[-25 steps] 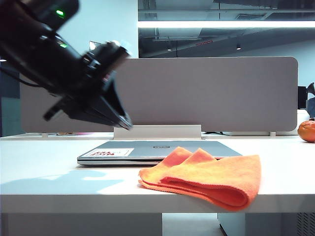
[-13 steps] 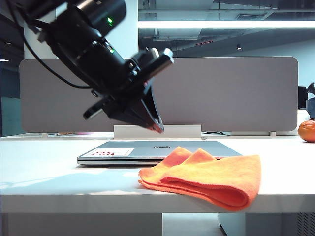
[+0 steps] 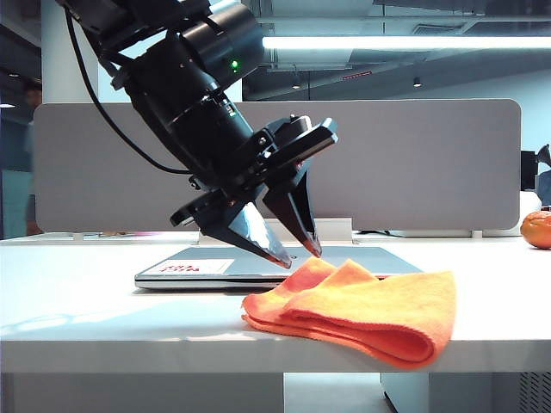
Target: Pick up the orange rag and put it over the laptop.
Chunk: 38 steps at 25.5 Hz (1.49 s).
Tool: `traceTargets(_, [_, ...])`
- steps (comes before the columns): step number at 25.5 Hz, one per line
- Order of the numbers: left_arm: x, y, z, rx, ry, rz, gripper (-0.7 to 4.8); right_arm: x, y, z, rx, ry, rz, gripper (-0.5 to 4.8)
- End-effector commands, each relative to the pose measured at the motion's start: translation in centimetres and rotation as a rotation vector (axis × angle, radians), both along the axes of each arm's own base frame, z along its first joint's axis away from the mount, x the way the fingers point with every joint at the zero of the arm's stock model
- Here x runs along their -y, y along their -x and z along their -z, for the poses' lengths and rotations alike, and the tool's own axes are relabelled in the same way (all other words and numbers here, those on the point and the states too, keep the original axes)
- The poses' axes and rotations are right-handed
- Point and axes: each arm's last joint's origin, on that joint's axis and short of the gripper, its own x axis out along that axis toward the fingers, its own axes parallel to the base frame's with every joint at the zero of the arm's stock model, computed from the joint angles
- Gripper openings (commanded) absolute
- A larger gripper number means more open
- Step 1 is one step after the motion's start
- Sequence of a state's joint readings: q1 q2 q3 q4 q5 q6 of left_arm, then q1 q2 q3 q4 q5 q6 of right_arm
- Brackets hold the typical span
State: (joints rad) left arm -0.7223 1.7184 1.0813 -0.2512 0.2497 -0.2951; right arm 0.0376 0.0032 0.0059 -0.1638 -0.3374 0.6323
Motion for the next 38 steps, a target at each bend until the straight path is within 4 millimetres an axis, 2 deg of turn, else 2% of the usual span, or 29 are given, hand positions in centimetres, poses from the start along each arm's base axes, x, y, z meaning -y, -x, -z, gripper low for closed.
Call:
traceTargets(1, [0.4, 0.0, 0.0, 0.023, -0.011, 0.026, 1.57, 0.0, 0.0, 0.0, 0.011, 0.004, 0.002, -0.05])
traceTargets(4, [0.6, -0.1, 0.6, 0.015, -0.021, 0.033, 1.59, 0.0, 0.0, 0.0, 0.011, 0.004, 0.002, -0.05])
traceTargets(7, [0.8, -0.3, 1.2, 0.004, -0.035, 0.031, 2.3, 0.0, 0.0, 0.0, 0.011, 0.004, 0.002, -0.05])
traceTargets(9, [0.8, -0.3, 1.4, 0.001, -0.037, 0.031, 2.38, 0.0, 0.0, 0.0, 0.012, 0.004, 0.002, -0.05])
traceTargets(15, [1.1, -0.2, 2.0, -0.011, -0.045, 0.041, 2.42, 0.0, 0.0, 0.0, 0.012, 0.004, 0.002, -0.05])
traceTargets(23, [2.7, 0.7, 2.3, 0.009, -0.029, 0.089, 2.41, 0.0, 0.0, 0.0, 0.012, 0.005, 0.005, -0.05])
traceTargets(28, [3.0, 0.8, 3.4, -0.001, -0.065, 0.082, 2.36, 0.0, 0.0, 0.0, 0.012, 0.005, 0.005, -0.05])
traceTargets(29, [3.0, 0.8, 3.5, -0.005, -0.069, 0.083, 2.24, 0.0, 0.0, 0.0, 0.012, 0.005, 0.005, -0.05])
traceTargets(31, [3.0, 0.7, 3.7, 0.0, -0.08, 0.074, 0.9, 0.0, 0.0, 0.0, 0.013, 0.004, 0.005, -0.05])
traceTargets(32, [3.0, 0.7, 3.7, 0.006, -0.077, 0.072, 0.65, 0.0, 0.0, 0.0, 0.013, 0.005, 0.005, -0.05])
traceTargets(33, [3.1, 0.6, 3.6, 0.014, -0.071, 0.071, 0.43, 0.0, 0.0, 0.0, 0.013, 0.005, 0.005, -0.05])
traceTargets(35, [3.2, 0.5, 3.5, 0.025, -0.059, 0.071, 0.34, 0.0, 0.0, 0.0, 0.013, 0.005, 0.005, -0.05])
traceTargets(37, [3.3, 0.4, 3.2, 0.034, -0.051, 0.071, -0.07, 0.0, 0.0, 0.0, 0.013, 0.005, 0.005, -0.05])
traceTargets(38, [3.4, 0.3, 3.0, 0.039, -0.046, 0.071, -0.07, 0.0, 0.0, 0.0, 0.013, 0.005, 0.005, -0.05])
